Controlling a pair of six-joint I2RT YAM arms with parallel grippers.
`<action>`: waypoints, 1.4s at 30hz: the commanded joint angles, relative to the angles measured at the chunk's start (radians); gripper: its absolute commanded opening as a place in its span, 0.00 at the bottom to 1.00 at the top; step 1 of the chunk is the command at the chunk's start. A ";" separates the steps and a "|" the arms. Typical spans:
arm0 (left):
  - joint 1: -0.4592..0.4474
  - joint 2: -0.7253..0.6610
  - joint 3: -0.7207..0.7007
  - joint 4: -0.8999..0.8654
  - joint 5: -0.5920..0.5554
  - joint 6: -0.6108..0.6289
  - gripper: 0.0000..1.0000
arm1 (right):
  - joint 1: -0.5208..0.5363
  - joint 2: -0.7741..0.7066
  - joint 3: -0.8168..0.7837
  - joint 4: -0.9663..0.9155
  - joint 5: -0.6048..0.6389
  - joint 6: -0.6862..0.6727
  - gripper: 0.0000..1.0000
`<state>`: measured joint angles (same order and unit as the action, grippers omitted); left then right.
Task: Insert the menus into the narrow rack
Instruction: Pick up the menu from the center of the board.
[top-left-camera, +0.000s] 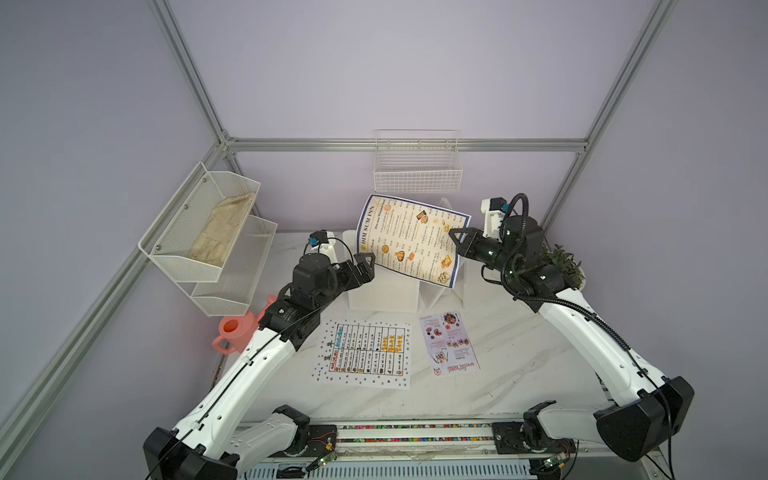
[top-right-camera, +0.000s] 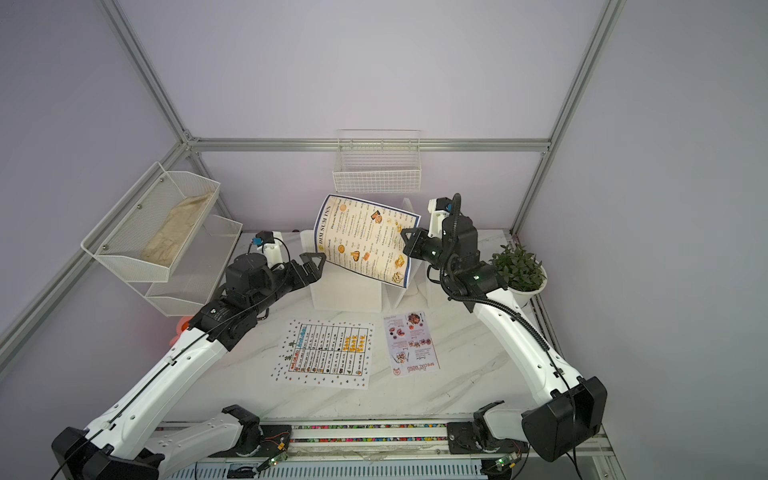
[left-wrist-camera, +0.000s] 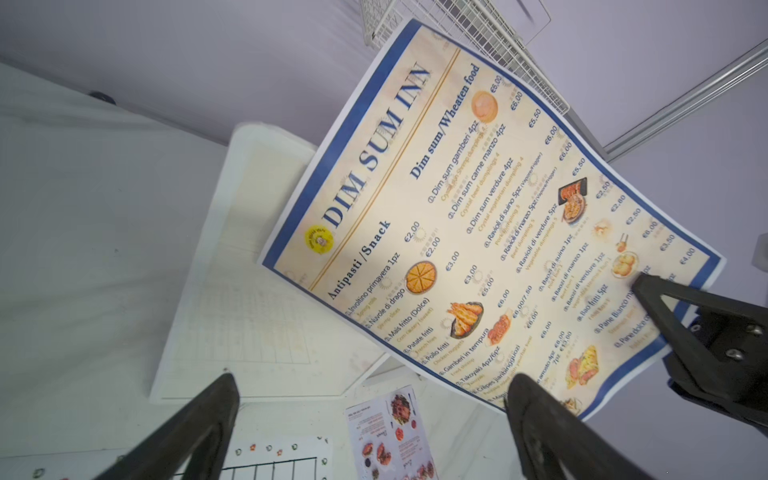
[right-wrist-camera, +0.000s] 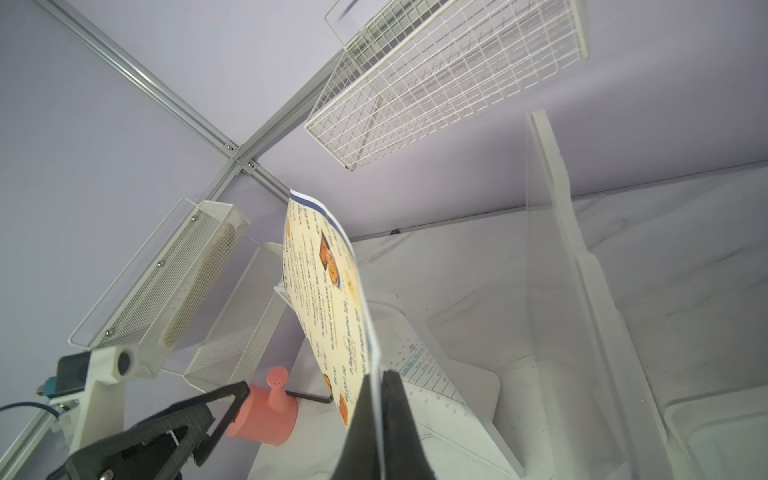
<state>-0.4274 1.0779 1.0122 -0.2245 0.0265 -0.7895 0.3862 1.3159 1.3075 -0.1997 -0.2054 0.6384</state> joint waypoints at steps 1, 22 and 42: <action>0.004 -0.022 -0.105 0.304 0.088 -0.184 1.00 | -0.004 -0.034 -0.049 0.180 -0.005 0.113 0.00; -0.002 0.123 -0.231 0.700 0.143 -0.413 1.00 | 0.033 -0.035 -0.154 0.307 -0.030 0.359 0.00; -0.004 0.175 -0.211 0.757 0.115 -0.441 0.46 | 0.076 -0.081 -0.209 0.252 0.059 0.370 0.00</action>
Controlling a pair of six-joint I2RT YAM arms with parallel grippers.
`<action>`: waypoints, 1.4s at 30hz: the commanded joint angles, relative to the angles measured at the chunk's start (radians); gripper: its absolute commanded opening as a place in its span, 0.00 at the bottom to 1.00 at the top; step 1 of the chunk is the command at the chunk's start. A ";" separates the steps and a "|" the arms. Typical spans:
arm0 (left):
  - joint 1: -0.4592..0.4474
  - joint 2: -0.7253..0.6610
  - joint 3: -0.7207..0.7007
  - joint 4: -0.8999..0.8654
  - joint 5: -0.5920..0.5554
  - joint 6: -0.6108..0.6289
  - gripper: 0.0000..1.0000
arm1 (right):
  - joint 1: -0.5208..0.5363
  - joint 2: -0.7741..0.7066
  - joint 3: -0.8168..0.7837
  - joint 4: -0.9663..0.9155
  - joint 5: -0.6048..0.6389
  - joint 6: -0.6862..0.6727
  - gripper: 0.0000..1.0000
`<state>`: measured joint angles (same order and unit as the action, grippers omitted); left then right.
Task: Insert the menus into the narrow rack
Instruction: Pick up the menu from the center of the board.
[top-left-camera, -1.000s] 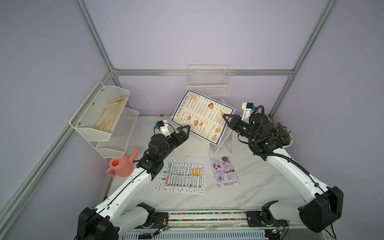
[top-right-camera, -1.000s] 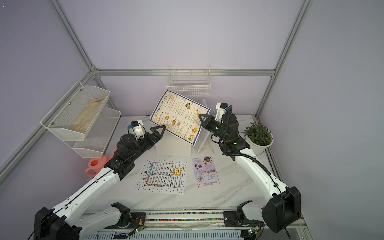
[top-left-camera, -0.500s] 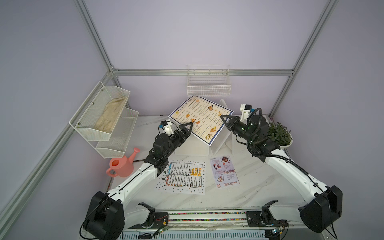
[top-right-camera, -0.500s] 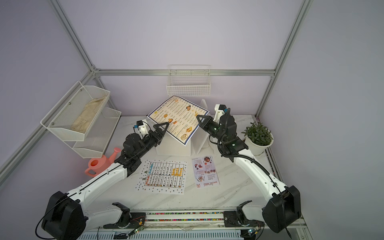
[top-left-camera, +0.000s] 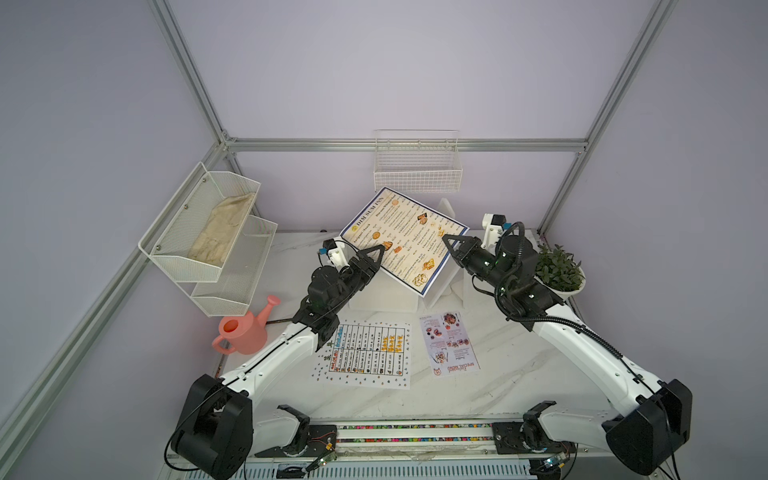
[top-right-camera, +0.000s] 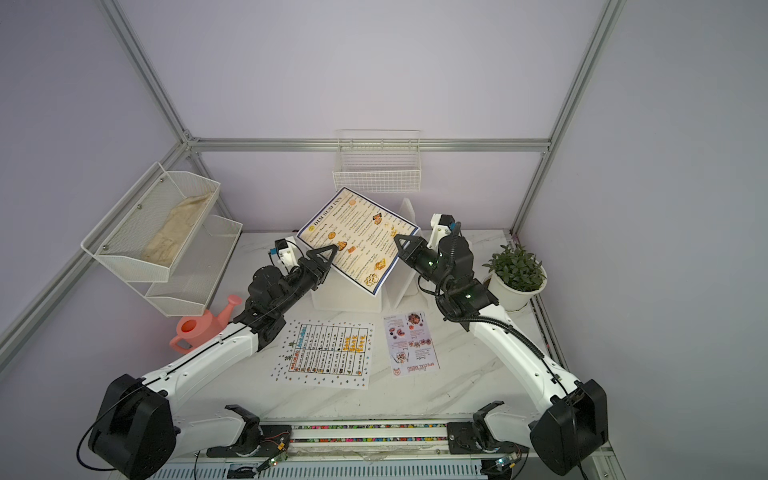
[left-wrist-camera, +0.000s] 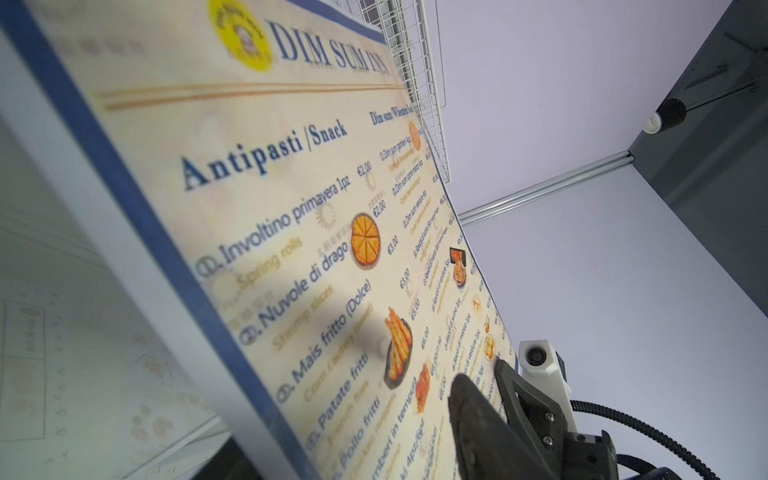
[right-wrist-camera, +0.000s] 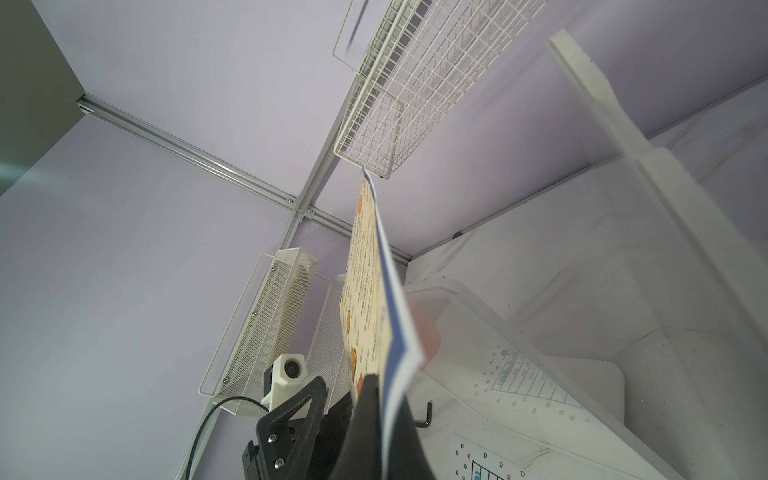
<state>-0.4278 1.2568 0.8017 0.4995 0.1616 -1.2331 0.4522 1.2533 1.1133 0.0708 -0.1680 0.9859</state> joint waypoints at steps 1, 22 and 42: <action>-0.003 -0.002 0.001 0.030 -0.023 0.003 0.42 | 0.011 -0.020 -0.016 -0.019 0.022 0.023 0.00; -0.003 0.012 0.004 -0.009 -0.047 0.003 0.24 | 0.054 -0.032 -0.043 -0.020 0.022 0.033 0.00; 0.069 -0.123 0.140 -0.451 0.085 0.400 0.00 | 0.046 -0.118 0.004 -0.206 0.139 -0.286 0.65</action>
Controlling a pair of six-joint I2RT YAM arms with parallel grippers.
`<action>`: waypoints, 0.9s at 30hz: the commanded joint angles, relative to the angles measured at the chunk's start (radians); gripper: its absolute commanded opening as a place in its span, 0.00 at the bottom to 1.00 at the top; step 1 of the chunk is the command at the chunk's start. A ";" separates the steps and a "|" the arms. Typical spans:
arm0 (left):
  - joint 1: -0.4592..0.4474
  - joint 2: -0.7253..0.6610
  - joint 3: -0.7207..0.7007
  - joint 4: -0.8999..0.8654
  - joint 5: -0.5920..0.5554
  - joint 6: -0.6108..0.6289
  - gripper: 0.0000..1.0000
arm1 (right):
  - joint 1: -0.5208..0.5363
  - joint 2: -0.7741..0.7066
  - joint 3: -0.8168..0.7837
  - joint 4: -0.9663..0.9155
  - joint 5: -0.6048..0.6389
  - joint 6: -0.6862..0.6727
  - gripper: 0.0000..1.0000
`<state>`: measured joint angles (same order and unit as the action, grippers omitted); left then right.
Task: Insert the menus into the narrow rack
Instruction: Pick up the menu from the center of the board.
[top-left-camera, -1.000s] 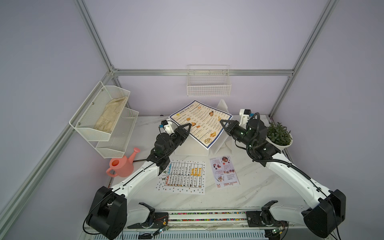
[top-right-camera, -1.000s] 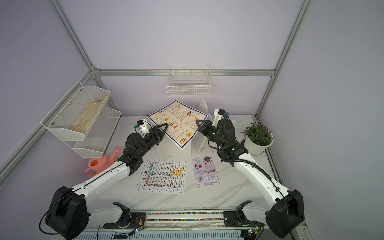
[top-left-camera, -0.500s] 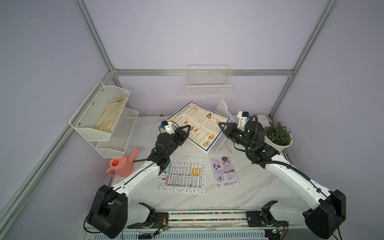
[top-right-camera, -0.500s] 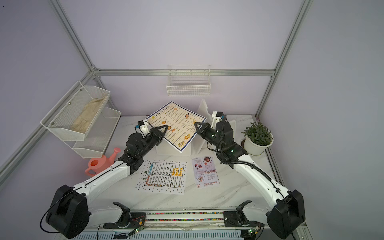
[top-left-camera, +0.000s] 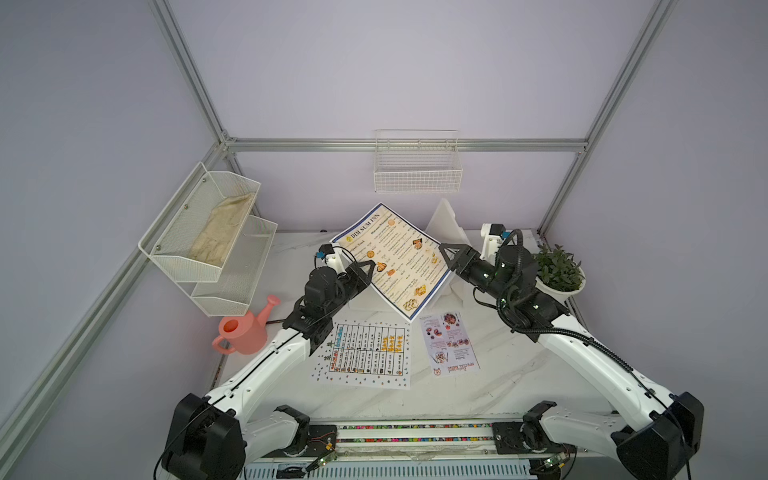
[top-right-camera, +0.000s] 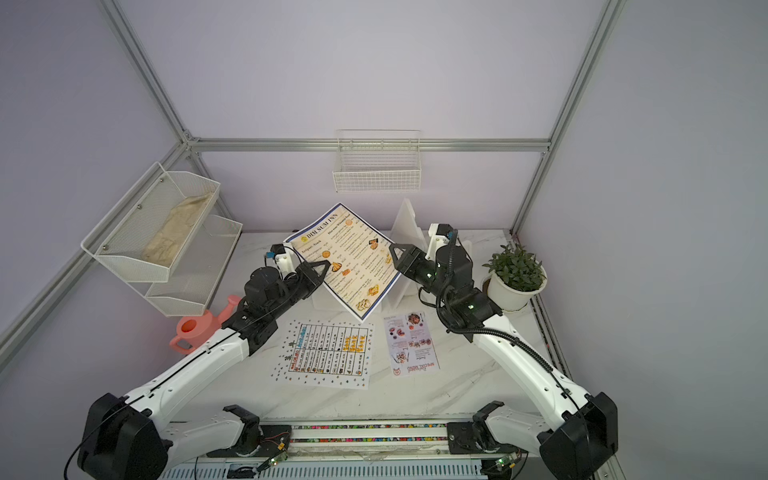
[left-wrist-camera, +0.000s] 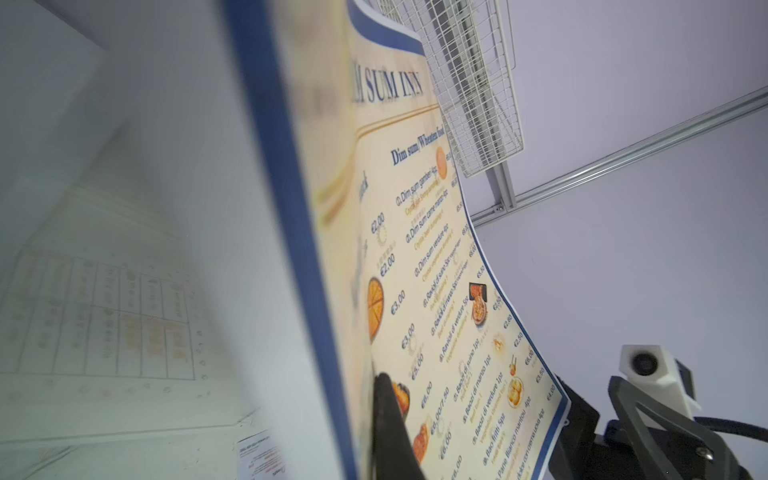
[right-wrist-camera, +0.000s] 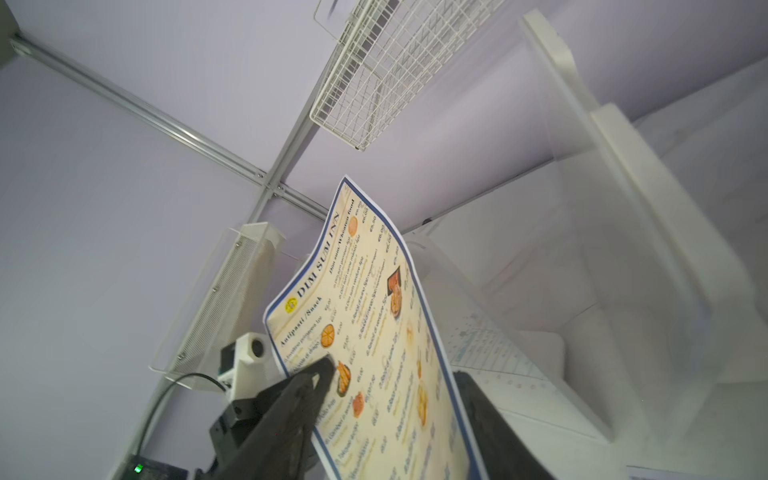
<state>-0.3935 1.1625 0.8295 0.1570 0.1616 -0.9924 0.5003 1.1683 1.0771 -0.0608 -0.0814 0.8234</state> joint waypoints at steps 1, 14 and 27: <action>0.047 -0.027 0.137 -0.145 0.119 0.208 0.00 | -0.009 -0.036 0.050 -0.088 0.053 -0.156 0.66; 0.063 0.092 0.764 -0.948 0.175 0.967 0.00 | -0.183 0.093 0.286 -0.241 -0.512 -0.539 0.78; 0.011 0.075 1.030 -1.135 0.340 1.131 0.00 | -0.203 0.153 0.276 0.027 -0.853 -0.528 0.72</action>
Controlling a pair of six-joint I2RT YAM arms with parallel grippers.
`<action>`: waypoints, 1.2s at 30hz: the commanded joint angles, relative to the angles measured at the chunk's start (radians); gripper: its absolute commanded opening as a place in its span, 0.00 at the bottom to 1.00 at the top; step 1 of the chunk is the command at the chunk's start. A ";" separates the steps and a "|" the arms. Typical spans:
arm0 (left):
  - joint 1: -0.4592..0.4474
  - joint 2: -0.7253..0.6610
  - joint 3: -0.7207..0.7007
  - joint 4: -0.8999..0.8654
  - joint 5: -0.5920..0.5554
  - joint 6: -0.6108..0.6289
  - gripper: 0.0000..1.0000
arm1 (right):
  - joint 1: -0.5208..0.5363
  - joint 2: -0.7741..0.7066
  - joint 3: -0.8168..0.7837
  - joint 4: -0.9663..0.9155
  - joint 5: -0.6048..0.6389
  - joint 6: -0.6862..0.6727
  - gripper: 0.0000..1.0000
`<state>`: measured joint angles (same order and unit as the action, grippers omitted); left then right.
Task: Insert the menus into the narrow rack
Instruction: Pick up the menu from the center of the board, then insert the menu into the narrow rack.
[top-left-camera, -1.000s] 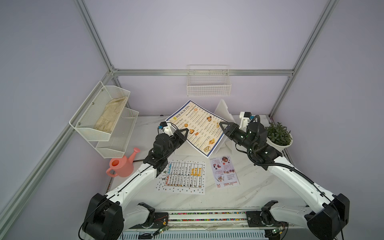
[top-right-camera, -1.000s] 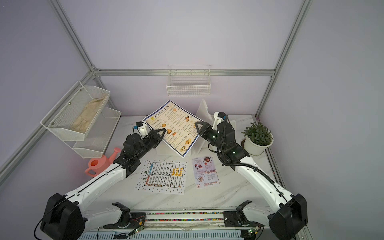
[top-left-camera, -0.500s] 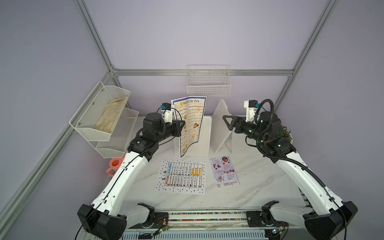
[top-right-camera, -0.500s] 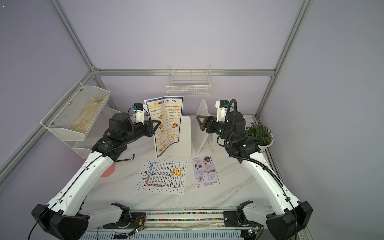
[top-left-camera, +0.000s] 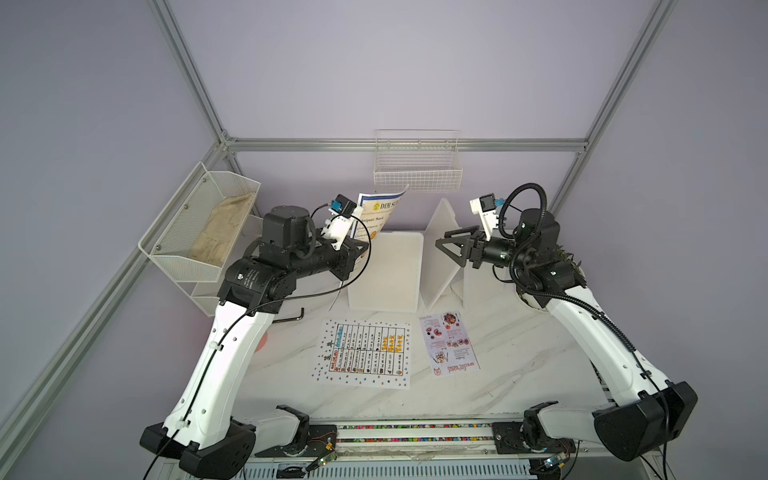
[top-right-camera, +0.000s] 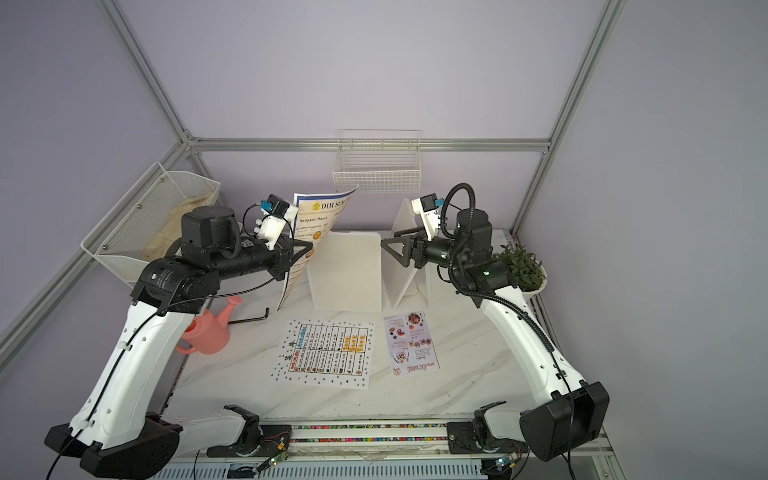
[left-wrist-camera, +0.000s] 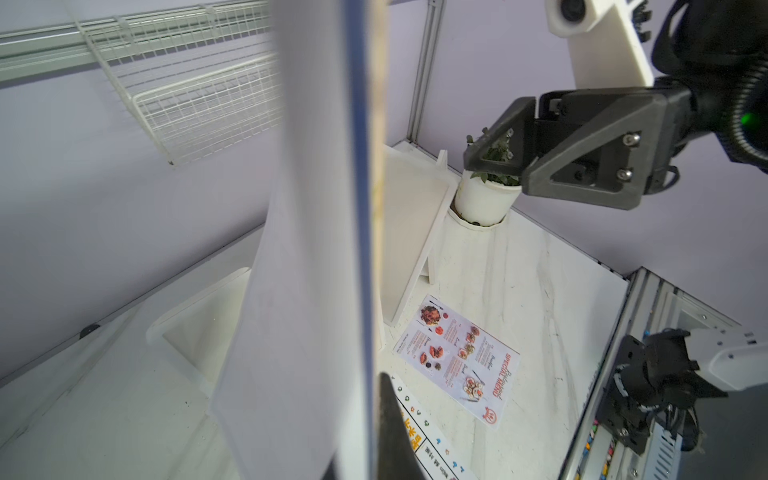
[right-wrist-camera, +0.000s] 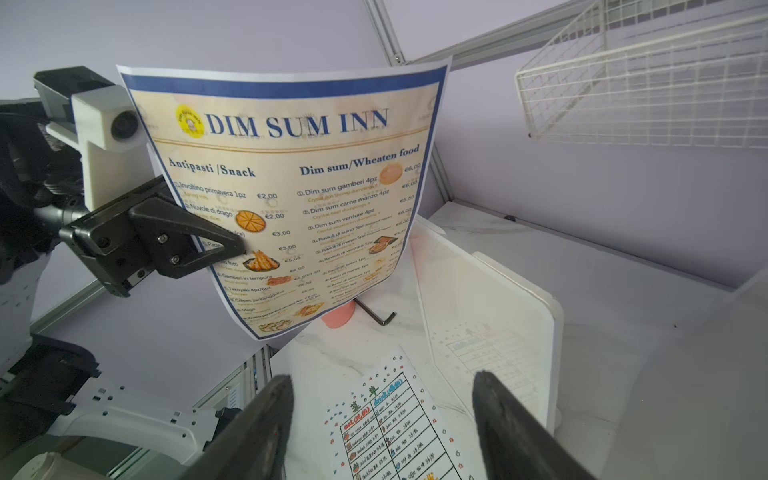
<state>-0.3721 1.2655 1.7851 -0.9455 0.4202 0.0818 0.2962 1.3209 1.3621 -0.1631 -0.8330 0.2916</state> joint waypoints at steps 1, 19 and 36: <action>-0.012 -0.031 0.085 -0.034 0.097 0.056 0.00 | 0.000 0.005 -0.010 0.150 -0.112 0.016 0.72; -0.027 -0.065 0.183 -0.049 0.343 0.074 0.00 | 0.075 0.044 0.063 0.265 -0.356 0.011 0.81; -0.027 -0.065 0.209 -0.055 0.452 0.084 0.00 | 0.116 0.145 0.145 0.306 -0.420 0.060 0.81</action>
<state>-0.3943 1.2076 1.9499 -1.0115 0.8326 0.1501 0.3859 1.4582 1.4666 0.0933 -1.2041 0.3420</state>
